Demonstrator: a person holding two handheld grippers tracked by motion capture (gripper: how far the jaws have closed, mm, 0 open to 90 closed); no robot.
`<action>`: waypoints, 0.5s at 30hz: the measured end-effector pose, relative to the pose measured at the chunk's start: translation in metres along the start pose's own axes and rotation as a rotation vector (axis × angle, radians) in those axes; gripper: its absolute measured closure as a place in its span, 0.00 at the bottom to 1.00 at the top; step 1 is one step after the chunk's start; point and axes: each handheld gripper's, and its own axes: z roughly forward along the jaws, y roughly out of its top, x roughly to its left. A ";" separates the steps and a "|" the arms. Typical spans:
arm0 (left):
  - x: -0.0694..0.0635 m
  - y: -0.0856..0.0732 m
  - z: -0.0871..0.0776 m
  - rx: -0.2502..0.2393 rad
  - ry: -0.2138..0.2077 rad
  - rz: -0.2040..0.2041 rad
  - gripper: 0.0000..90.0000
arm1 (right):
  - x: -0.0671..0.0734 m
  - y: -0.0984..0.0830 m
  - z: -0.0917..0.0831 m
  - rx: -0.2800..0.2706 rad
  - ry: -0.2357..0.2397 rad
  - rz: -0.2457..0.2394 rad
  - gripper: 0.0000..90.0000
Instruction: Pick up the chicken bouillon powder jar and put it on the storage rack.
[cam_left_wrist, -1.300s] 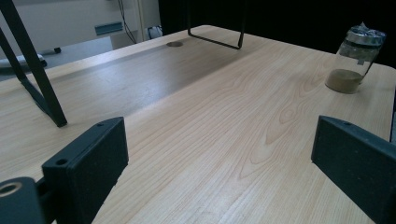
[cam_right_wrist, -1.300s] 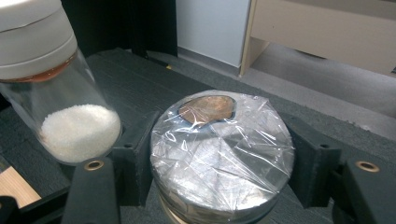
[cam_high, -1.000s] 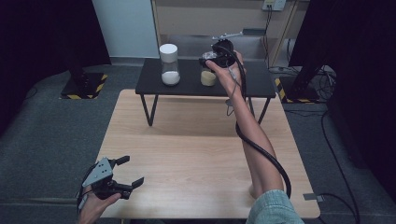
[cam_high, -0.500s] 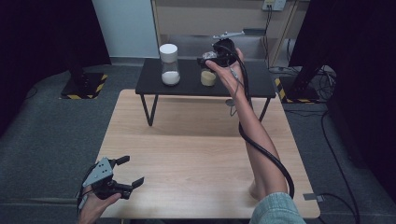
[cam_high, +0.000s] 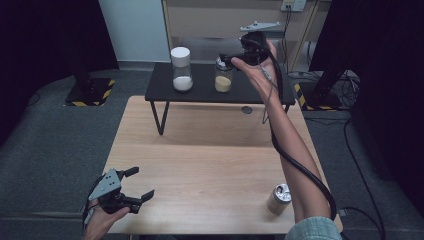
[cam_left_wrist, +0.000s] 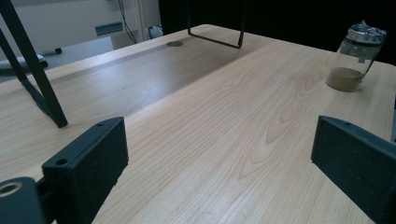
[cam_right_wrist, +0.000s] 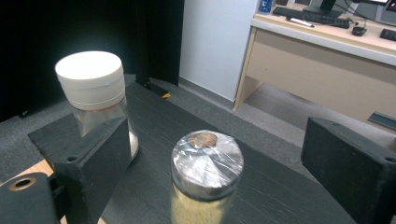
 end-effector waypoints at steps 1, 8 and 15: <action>0.000 0.000 0.000 0.000 0.001 -0.001 0.03 | -0.001 0.000 -0.005 -0.003 0.004 0.000 0.10; 0.000 0.000 0.000 0.003 0.002 0.001 0.03 | -0.008 -0.001 -0.040 -0.040 0.015 -0.015 0.10; -0.001 0.000 0.000 0.000 0.003 0.000 0.03 | -0.013 -0.009 -0.080 -0.090 0.047 -0.027 0.10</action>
